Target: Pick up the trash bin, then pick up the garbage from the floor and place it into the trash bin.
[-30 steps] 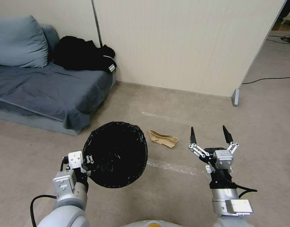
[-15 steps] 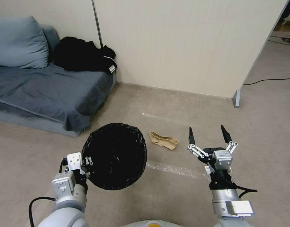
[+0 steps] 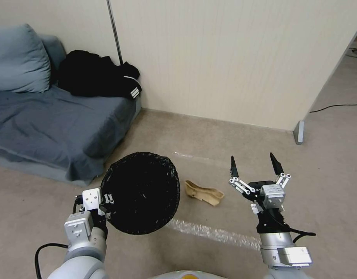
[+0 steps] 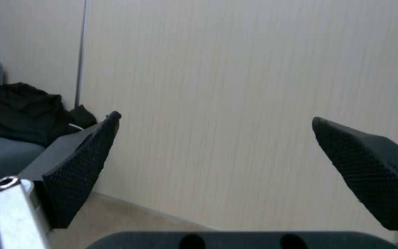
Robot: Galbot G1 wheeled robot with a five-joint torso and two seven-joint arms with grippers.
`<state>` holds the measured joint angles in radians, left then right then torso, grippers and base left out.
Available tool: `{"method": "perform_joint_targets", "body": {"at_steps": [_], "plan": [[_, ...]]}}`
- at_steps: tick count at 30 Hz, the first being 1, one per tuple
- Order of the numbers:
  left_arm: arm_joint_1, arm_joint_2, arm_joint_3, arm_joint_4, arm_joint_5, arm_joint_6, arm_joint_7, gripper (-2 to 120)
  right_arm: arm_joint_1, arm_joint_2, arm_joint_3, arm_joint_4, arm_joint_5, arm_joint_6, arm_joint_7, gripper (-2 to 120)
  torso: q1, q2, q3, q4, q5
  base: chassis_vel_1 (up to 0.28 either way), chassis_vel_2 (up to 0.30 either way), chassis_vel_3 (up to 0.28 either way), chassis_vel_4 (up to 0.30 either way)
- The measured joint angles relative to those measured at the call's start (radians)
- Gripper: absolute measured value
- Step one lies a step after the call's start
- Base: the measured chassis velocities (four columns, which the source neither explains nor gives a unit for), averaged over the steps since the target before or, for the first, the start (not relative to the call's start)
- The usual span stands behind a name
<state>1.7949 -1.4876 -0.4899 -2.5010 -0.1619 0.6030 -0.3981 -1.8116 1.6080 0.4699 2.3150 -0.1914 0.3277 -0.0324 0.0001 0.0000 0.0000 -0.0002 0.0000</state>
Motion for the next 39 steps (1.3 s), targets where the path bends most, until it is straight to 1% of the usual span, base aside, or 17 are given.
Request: {"method": "perform_joint_targets", "body": {"at_steps": [5, 12, 16, 17, 20, 21, 22, 24, 25, 26, 28, 29, 32, 33, 36, 37, 39], "plan": [[-0.002, -0.003, -0.001, 0.0, 0.0, 0.0, -0.001, 1, 0.006, 0.0, 0.007, -0.008, -0.005, 0.029, -0.019, 100, 0.0, 0.0, 0.0, 0.0002, 0.0001, -0.066, 0.069, 0.077, -0.058], [-0.008, -0.008, -0.001, 0.0, -0.001, 0.0, -0.001, 1, 0.022, 0.0, 0.011, -0.019, 0.0, 0.038, -0.027, 100, 0.0, 0.0, 0.0, 0.0001, 0.0, 0.0, 0.0, 0.0, 0.0], [-0.02, 0.006, -0.002, 0.001, -0.006, 0.0, 0.0, 1, 0.075, -0.005, 0.029, -0.035, 0.022, 0.031, -0.027, 100, 0.0, 0.0, 0.0, 0.0, 0.0001, 0.0, 0.0, 0.0, 0.0], [-0.024, 0.011, -0.005, 0.004, -0.008, 0.0, 0.0, 1, 0.096, -0.024, 0.034, -0.044, 0.024, 0.026, -0.027, 100, 0.0, 0.0, 0.0, 0.0, 0.0001, 0.0, 0.0, 0.0, 0.0], [-0.022, 0.018, -0.016, 0.012, -0.009, -0.005, 0.006, 1, 0.155, -0.127, 0.037, -0.083, 0.027, 0.008, -0.025, 100, 0.0, 0.0, 0.0, 0.0002, 0.0001, 0.0, 0.0, 0.0, 0.0], [-0.022, 0.018, -0.016, 0.012, -0.009, -0.005, 0.006, 1, 0.155, -0.127, 0.037, -0.083, 0.027, 0.008, -0.025, 100, 0.0, 0.0, 0.0, 0.0002, 0.0001, 0.0, 0.0, 0.0, 0.0], [-0.019, 0.017, -0.017, 0.013, -0.009, -0.007, 0.008, 1, 0.183, -0.168, 0.032, -0.105, 0.045, -0.007, -0.024, 100, 0.0, 0.0, 0.0, 0.0002, 0.0001, 0.0, 0.0, 0.0, 0.0], [-0.016, 0.014, -0.018, 0.014, -0.008, -0.009, 0.009, 1, 0.225, -0.216, 0.021, -0.137, 0.079, -0.034, -0.026, 100, 0.0, 0.0, 0.0, 0.0001, 0.0002, 0.0, 0.0, 0.0, 0.0], [-0.016, 0.014, -0.018, 0.014, -0.008, -0.009, 0.009, 1, 0.225, -0.216, 0.021, -0.137, 0.079, -0.034, -0.026, 100, 0.0, 0.0, 0.0, 0.0001, 0.0002, 0.0, 0.0, 0.0, 0.0], [-0.015, 0.013, -0.019, 0.015, -0.008, -0.009, 0.009, 1, 0.247, -0.238, 0.015, -0.156, 0.097, -0.045, -0.033, 100, 0.0, 0.0, 0.0, 0.0001, 0.0001, 0.0, 0.0, 0.0, 0.0], [-0.011, 0.011, -0.021, 0.019, -0.003, -0.009, 0.01, 1, 0.302, -0.285, 0.005, -0.211, 0.139, -0.069, -0.087, 100, 0.0, 0.0, 0.0, 0.0002, 0.0003, 0.0, 0.0, 0.0, 0.0], [-0.011, 0.011, -0.021, 0.019, -0.003, -0.009, 0.01, 1, 0.302, -0.285, 0.005, -0.211, 0.139, -0.069, -0.087, 100, 0.0, 0.0, 0.0, 0.0002, 0.0003, 0.0, 0.0, 0.0, 0.0], [-0.007, 0.01, -0.021, 0.027, 0.006, -0.012, 0.012, 1, 0.374, -0.35, -0.013, -0.308, 0.171, -0.078, -0.192, 100, 0.0, 0.0, 0.0, 0.0001, 0.0002, 0.0, 0.0, 0.0, 0.0], [-0.007, 0.01, -0.021, 0.027, 0.006, -0.012, 0.012, 1, 0.374, -0.35, -0.013, -0.308, 0.171, -0.078, -0.192, 100, 0.0, 0.0, 0.0, 0.0001, 0.0002, 0.0, 0.0, 0.0, 0.0], [-0.006, 0.012, -0.025, 0.032, 0.009, -0.017, 0.013, 1, 0.422, -0.414, -0.049, -0.403, 0.208, -0.075, -0.282, 100, 0.0, 0.0, 0.0, 0.0002, 0.0002, 0.0, 0.0, 0.0, 0.0], [-0.006, 0.012, -0.025, 0.032, 0.009, -0.017, 0.013, 1, 0.422, -0.414, -0.049, -0.403, 0.208, -0.075, -0.282, 100, 0.0, 0.0, 0.0, 0.0002, 0.0002, 0.0, 0.0, 0.0, 0.0], [-0.005, 0.012, -0.028, 0.034, 0.009, -0.018, 0.013, 1, 0.442, -0.453, -0.069, -0.455, 0.228, -0.061, -0.352, 100, 0.0, 0.0, 0.0, 0.0003, 0.0, 0.0, 0.0, 0.0, 0.0]]}}
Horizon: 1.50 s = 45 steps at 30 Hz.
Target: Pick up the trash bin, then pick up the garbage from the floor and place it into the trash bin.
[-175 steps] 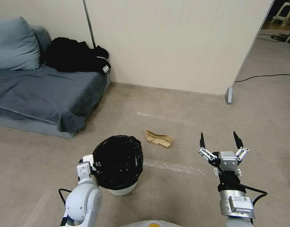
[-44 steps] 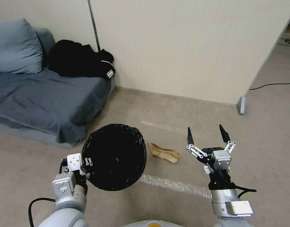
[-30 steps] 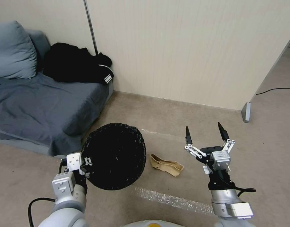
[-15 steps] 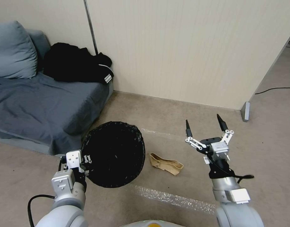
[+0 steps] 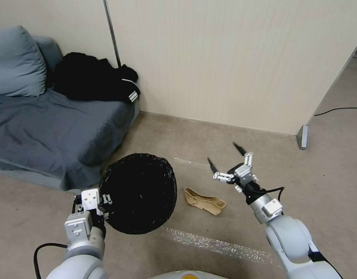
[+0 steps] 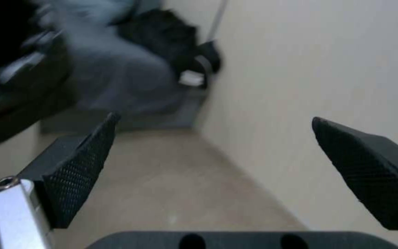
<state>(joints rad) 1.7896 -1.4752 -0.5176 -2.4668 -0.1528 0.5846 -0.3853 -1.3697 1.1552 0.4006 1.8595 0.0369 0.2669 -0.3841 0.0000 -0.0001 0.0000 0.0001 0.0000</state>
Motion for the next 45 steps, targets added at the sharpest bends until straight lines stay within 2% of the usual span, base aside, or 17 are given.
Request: {"method": "perform_joint_targets", "body": {"at_steps": [6, 8, 11, 18, 29, 45], "plan": [[-0.009, -0.002, 0.0, 0.007, 0.005, -0.002, 0.0, 1, 0.051, -0.048, -0.035, -0.147, 0.01, 0.067, -0.188, 100, 0.0, 0.0, 0.0, -0.0002, 0.0002, 0.0, 0.0, 0.0, 0.0], [-0.011, -0.003, 0.0, 0.007, 0.006, -0.002, 0.0, 1, 0.059, -0.05, -0.043, -0.174, 0.011, 0.075, -0.215, 100, 0.0, 0.0, 0.0, -0.0002, 0.0, 0.0, 0.0, 0.0, 0.0], [-0.014, -0.006, -0.008, 0.007, -0.001, -0.002, 0.001, 1, 0.089, -0.028, -0.046, -0.259, 0.013, 0.103, -0.319, 100, 0.0, 0.0, 0.0, -0.0001, 0.0001, 0.0, 0.0, 0.0, 0.0], [-0.002, 0.007, -0.023, -0.009, -0.012, 0.001, -0.001, 1, 0.11, 0.003, -0.035, -0.355, 0.03, 0.113, -0.42, 100, 0.0, 0.0, 0.0, -0.0001, 0.0, 0.0, 0.0, 0.0, 0.0], [0.005, -0.002, -0.012, -0.015, 0.006, -0.001, -0.001, 1, 0.132, 0.027, -0.022, -0.436, 0.024, 0.145, -0.488, 100, 0.0, 0.0, 0.0, -0.0002, 0.0, 0.0, 0.0, 0.0, 0.0], [0.025, -0.009, -0.008, -0.016, 0.034, -0.01, 0.0, 1, 0.195, 0.089, -0.034, -0.609, -0.011, 0.134, -0.456, 100, 0.0, 0.0, 0.0, 0.0, 0.0, 0.0, 0.0, 0.0, 0.0]]}}
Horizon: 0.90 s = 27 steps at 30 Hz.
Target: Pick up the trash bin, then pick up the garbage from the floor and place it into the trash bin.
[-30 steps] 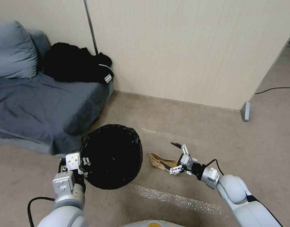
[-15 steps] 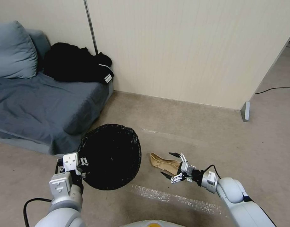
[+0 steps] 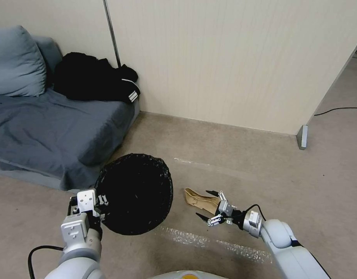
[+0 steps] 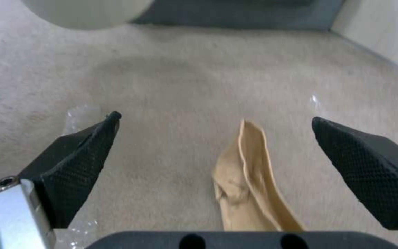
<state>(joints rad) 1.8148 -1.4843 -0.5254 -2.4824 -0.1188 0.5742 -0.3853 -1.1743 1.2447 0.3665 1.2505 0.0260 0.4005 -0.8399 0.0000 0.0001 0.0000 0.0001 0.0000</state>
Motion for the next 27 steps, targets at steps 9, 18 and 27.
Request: {"method": "perform_joint_targets", "body": {"at_steps": [9, 18, 27], "plan": [[0.007, -0.003, 0.008, 0.006, 0.015, -0.011, 0.004, 1, 0.062, 0.041, 0.005, -0.181, -0.014, 0.011, 0.059, 100, 0.0, 0.0, 0.0, 0.0, 0.0, 0.0, 0.0, 0.0, 0.0], [0.018, -0.003, 0.014, 0.016, 0.023, -0.017, 0.006, 1, 0.119, 0.061, 0.011, -0.305, -0.053, 0.036, 0.07, 100, 0.0, 0.0, 0.0, -0.0001, 0.0, 0.0, 0.0, 0.0, 0.0], [0.03, -0.007, 0.022, 0.019, 0.031, -0.022, 0.007, 1, 0.171, 0.071, 0.009, -0.403, -0.083, 0.054, 0.09, 100, 0.0, 0.0, 0.0, -0.0001, 0.0, 0.0, 0.0, 0.0, 0.0]]}}
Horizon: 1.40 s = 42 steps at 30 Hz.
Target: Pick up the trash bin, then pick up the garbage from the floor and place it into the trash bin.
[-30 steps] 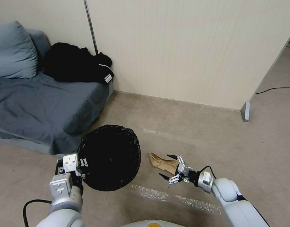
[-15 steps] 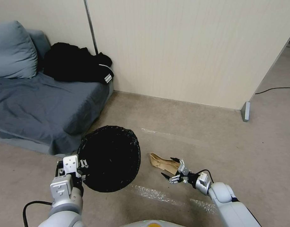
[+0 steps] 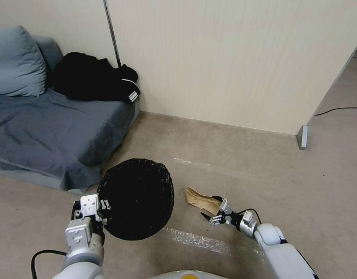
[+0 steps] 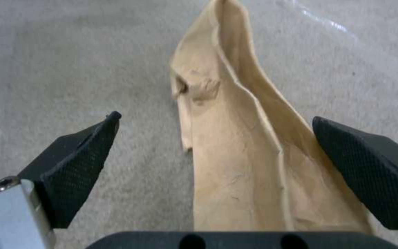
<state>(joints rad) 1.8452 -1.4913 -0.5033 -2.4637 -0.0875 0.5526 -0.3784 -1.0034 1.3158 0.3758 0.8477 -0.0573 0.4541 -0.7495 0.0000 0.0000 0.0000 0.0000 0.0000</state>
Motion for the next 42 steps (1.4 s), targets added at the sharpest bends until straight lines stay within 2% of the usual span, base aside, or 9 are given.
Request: {"method": "perform_joint_targets", "body": {"at_steps": [21, 28, 32, 36, 37, 40, 42], "plan": [[0.01, -0.004, 0.003, 0.0, 0.009, -0.015, 0.001, 1, 0.021, 0.012, 0.008, -0.08, -0.023, 0.009, 0.031, 100, 0.0, 0.0, 0.0, -0.0001, -0.0001, 0.0, 0.0, 0.0, 0.0], [0.008, -0.005, 0.003, 0.003, 0.009, -0.018, 0.002, 1, 0.022, 0.017, 0.009, -0.086, -0.025, 0.017, 0.039, 95, 0.0, 0.0, 0.0, -0.0001, -0.0002, 0.0, 0.0, 0.0, 0.0], [0.004, -0.007, 0.004, 0.005, 0.008, -0.019, 0.002, 1, 0.021, 0.02, 0.009, -0.089, -0.025, 0.02, 0.045, 87, 0.0, 0.0, 0.0, -0.0002, -0.0003, 0.0, 0.0, 0.0, 0.0], [0.001, -0.007, 0.004, 0.007, 0.007, -0.019, 0.002, 1, 0.02, 0.021, 0.009, -0.088, -0.024, 0.021, 0.053, 69, 0.0, 0.0, 0.0, -0.0001, -0.0001, 0.0, 0.0, 0.0, 0.0], [0.001, -0.007, 0.004, 0.007, 0.007, -0.019, 0.002, 1, 0.02, 0.021, 0.009, -0.088, -0.024, 0.021, 0.053, 69, 0.0, 0.0, 0.0, -0.0001, -0.0001, 0.0, 0.0, 0.0, 0.0], [-0.002, -0.007, 0.004, 0.009, 0.005, -0.02, 0.003, 1, 0.02, 0.019, 0.01, -0.086, -0.022, 0.021, 0.055, 54, 0.0, 0.0, 0.0, -0.0001, -0.0001, 0.0, 0.0, 0.0, 0.0], [-0.002, -0.007, 0.004, 0.01, 0.005, -0.02, 0.003, 1, 0.019, 0.019, 0.011, -0.085, -0.021, 0.022, 0.055, 51, 0.0, 0.0, 0.0, 0.0, 0.0, 0.0, 0.0, 0.0, 0.0]]}}
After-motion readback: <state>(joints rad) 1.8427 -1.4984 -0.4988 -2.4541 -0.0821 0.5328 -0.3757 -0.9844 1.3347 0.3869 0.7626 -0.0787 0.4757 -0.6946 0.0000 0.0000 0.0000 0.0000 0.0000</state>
